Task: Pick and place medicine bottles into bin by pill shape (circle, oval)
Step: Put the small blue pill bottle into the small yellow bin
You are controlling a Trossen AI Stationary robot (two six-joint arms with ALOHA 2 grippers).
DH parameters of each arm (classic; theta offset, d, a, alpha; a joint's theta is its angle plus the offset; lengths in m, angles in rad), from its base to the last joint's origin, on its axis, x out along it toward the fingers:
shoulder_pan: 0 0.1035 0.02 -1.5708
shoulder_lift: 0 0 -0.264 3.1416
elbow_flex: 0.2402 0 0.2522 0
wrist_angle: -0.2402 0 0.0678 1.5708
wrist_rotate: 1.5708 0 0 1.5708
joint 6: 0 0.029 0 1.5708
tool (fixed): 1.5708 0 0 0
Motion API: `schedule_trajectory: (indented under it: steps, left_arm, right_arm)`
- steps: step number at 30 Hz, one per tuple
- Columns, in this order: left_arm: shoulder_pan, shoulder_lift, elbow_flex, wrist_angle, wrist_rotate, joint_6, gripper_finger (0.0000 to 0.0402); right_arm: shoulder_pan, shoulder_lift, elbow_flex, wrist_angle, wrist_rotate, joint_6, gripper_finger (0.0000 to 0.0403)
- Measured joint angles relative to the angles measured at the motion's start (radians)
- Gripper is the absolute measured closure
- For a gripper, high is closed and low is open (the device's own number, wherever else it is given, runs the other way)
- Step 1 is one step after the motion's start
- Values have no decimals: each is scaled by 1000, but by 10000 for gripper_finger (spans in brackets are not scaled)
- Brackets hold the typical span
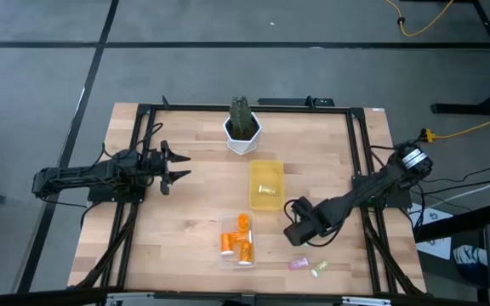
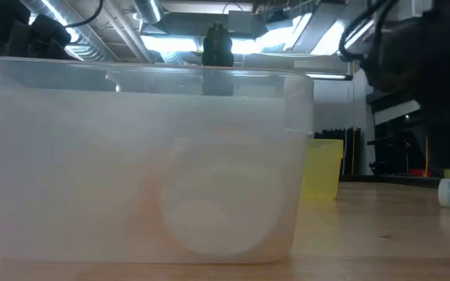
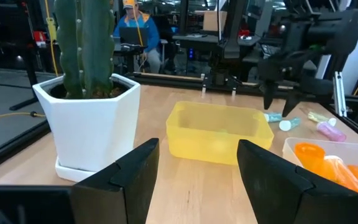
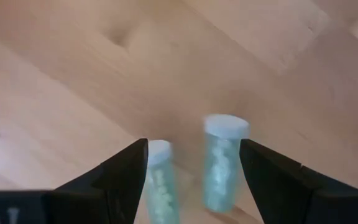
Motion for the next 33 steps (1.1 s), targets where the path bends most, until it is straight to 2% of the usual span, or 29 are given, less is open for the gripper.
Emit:
schedule_trajectory:
  steps: [7, 17, 22, 26, 33]
  left_arm:
    - [0, 0, 0, 0, 0, 57, 190]
    - [0, 0, 0, 29, 0, 87, 190]
    - [0, 0, 0, 33, 0, 87, 190]
    - [0, 0, 0, 33, 0, 88, 190]
    - [0, 0, 0, 32, 0, 89, 190]
  right_arm:
    - [0, 19, 0, -127, -30, 134, 146]
    - [0, 54, 0, -81, -33, 146, 146]
    - [0, 96, 0, -82, -88, 146, 148]
    - [0, 125, 0, -82, -158, 143, 164]
    - [0, 132, 2, -69, -144, 141, 203]
